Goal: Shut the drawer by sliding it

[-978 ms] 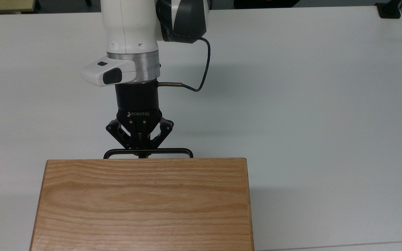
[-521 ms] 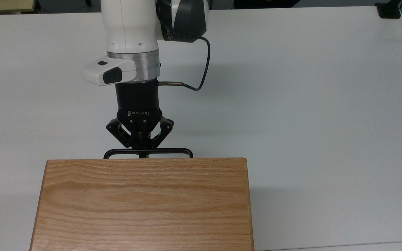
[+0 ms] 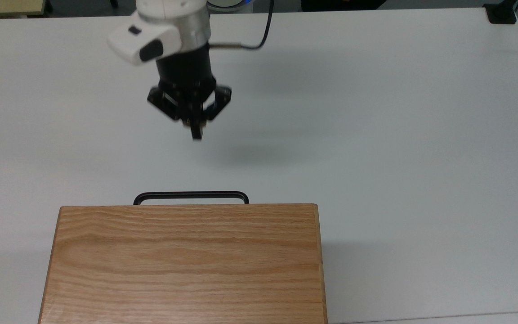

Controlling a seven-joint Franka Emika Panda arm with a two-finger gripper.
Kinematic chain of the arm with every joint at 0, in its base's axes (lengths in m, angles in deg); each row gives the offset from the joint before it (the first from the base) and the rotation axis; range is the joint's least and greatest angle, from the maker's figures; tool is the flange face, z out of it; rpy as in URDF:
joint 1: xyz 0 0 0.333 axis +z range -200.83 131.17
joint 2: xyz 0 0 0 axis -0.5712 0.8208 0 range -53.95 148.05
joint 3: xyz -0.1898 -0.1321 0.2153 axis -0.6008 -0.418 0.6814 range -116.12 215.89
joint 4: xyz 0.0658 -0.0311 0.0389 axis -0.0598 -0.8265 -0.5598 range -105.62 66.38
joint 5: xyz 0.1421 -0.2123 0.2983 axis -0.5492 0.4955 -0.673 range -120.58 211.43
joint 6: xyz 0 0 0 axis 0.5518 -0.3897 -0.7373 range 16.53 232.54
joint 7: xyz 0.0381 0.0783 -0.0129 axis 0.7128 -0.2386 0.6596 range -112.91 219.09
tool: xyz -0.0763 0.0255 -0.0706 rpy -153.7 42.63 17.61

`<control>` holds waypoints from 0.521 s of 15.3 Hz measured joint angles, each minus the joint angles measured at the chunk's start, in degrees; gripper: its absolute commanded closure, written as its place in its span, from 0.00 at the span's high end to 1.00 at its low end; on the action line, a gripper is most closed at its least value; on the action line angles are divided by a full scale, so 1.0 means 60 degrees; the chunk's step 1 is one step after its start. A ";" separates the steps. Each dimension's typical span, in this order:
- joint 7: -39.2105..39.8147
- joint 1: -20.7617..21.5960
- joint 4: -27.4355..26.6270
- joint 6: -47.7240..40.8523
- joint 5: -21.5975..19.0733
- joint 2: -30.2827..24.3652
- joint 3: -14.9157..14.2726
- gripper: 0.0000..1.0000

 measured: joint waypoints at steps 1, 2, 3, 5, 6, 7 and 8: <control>0.0000 0.0005 -0.0092 -0.0725 0.0035 -0.0310 0.0000 0.00; 0.0002 0.0010 -0.0150 -0.1433 0.0120 -0.0577 0.0000 0.00; 0.0002 0.0016 -0.0204 -0.2121 0.0228 -0.0828 0.0000 0.00; 0.0002 0.0024 -0.0292 -0.3283 0.0360 -0.1295 0.0000 0.00; 0.0003 0.0028 -0.0367 -0.3662 0.0386 -0.1529 0.0000 0.00; 0.0005 0.0031 -0.0518 -0.3914 0.0391 -0.1834 0.0000 0.00; 0.0017 0.0039 -0.0719 -0.4057 0.0392 -0.2154 0.0000 0.06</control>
